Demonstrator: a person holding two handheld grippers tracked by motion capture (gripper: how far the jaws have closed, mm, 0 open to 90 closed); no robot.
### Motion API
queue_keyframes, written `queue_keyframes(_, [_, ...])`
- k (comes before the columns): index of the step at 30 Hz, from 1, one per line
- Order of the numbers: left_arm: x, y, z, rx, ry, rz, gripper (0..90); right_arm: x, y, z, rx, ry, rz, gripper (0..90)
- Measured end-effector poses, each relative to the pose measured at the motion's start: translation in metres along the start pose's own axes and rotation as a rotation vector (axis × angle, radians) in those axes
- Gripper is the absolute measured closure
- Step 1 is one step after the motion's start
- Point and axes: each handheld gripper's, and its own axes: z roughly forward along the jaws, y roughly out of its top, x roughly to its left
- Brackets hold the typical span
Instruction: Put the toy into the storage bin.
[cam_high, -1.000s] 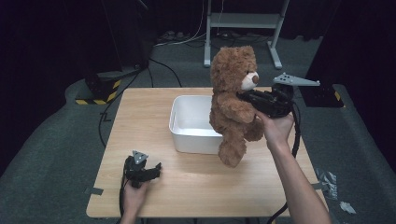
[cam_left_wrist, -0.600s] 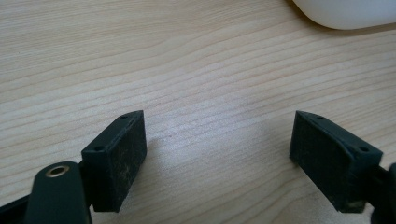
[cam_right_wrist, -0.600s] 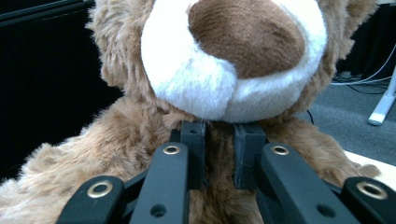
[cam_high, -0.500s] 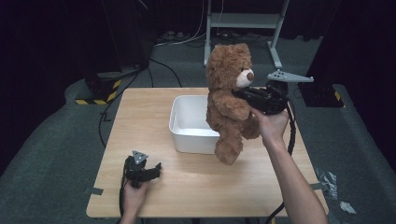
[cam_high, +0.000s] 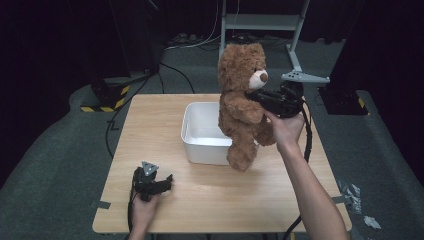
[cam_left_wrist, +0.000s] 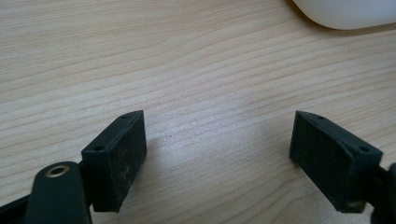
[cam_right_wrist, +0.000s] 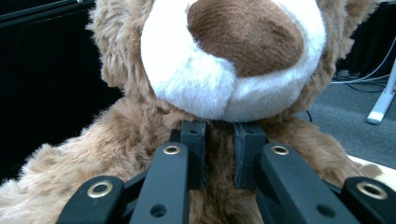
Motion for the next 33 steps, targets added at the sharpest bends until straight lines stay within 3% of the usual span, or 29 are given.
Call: queue_keyframes(33, [0.000,0.000,0.000,0.004,-0.001,0.003,18.8,-0.010,-0.008,0.041,0.028,-0.057,0.028,78.1])
